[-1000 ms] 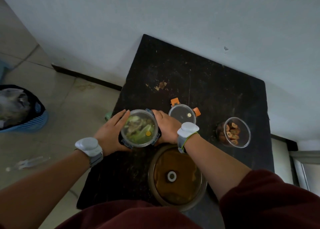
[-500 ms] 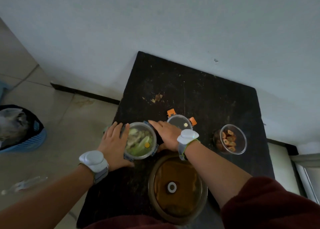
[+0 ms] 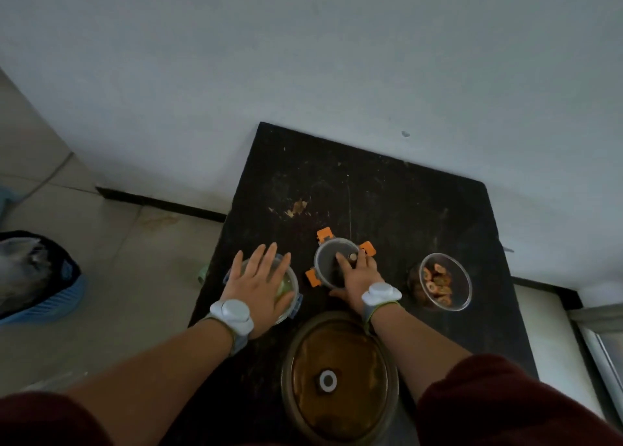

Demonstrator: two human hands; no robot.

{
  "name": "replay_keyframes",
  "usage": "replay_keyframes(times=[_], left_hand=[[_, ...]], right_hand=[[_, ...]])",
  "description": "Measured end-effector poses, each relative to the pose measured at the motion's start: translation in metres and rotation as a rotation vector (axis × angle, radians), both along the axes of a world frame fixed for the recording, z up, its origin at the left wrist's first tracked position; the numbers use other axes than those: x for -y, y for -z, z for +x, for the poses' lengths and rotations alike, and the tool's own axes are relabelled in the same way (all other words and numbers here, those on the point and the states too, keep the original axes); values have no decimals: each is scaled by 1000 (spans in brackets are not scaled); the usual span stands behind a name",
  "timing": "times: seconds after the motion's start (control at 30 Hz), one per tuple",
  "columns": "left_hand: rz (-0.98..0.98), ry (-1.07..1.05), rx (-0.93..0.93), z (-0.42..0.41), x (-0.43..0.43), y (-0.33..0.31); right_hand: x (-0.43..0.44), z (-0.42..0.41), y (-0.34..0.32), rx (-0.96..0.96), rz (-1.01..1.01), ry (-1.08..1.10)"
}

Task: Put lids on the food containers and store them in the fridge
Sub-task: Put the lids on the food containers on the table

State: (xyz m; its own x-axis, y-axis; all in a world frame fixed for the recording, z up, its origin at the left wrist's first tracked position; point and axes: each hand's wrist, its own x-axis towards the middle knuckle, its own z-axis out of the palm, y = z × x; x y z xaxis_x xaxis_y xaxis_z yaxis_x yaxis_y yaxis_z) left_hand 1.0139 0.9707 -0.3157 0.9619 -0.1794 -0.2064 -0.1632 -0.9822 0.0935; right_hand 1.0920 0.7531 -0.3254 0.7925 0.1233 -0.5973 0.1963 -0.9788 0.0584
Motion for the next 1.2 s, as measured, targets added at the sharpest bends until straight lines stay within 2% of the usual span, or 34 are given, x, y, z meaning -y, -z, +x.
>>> replay_keyframes(times=[0.13, 0.23, 0.3, 0.43, 0.53, 0.67, 0.7, 0.8, 0.87, 0.97, 1.07, 1.2], left_hand=[[2, -11, 8, -1, 1, 4], [7, -1, 18, 0, 3, 5], [12, 6, 30, 0, 3, 5], [49, 21, 8, 1, 3, 5], [9, -69, 21, 4, 20, -10], [-230, -103, -117, -4, 86, -35], [-359, -136, -125, -6, 106, -44], [-853, -445, -278, 3, 159, -80], [-1074, -487, -281, 14, 187, -95], [-1187, -529, -214, 27, 216, -109], [-1194, -656, -199, 39, 235, -113], [-1265, -726, -187, 51, 254, -109]], right_hand=[[-9, 0, 9, -4, -111, -52], [-12, -2, 4, 81, -161, -108], [-12, 0, -10, 146, -139, -128], [-7, -3, -63, 218, 0, -29], [9, -24, -103, 250, 81, -44], [44, -52, -138, 314, 194, -20], [55, -54, -145, 333, 234, 5], [94, -54, -161, 342, 311, -10], [118, -55, -164, 332, 401, -9], [143, -56, -161, 384, 533, -3], [166, -55, -157, 391, 646, -28], [190, -47, -146, 372, 626, -115]])
